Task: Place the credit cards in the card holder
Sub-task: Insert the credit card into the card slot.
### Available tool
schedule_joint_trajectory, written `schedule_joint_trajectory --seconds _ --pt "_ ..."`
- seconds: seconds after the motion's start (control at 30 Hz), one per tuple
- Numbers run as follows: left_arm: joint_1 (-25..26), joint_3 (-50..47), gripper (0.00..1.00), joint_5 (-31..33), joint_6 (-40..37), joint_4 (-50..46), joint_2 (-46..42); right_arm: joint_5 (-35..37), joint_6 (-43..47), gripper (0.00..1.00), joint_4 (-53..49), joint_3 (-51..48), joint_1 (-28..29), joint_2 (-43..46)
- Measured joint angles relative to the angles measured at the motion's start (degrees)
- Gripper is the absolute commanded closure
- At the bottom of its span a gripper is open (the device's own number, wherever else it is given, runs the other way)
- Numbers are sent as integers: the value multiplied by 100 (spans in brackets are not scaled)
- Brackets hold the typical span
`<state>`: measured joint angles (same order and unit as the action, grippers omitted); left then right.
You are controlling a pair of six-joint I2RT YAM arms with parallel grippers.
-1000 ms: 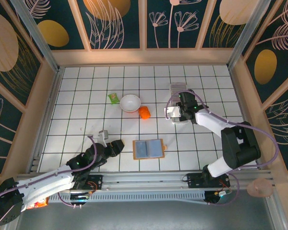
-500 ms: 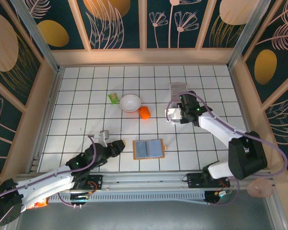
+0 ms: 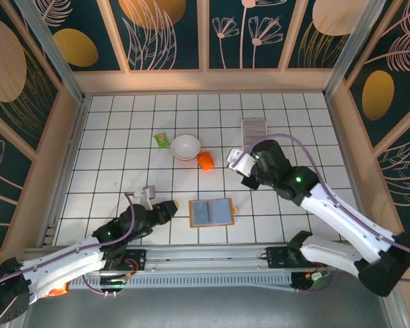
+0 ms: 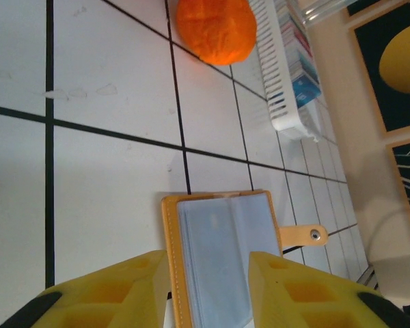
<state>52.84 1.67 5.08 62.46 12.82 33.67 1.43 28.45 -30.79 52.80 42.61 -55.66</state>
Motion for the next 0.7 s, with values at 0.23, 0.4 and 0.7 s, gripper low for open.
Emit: schedule_joint_trajectory --seconds 0.23,0.4,0.7 --pt "0 638 70 -321 15 142 1331 -737 -4798 100 835 -955 24 748" --pt "0 922 71 -785 17 682 2420 -1683 -6765 100 1587 -2006 223 297" --pt "0 1174 71 -901 -68 463 2841 -1567 -7698 100 2461 -2653 691 -304"
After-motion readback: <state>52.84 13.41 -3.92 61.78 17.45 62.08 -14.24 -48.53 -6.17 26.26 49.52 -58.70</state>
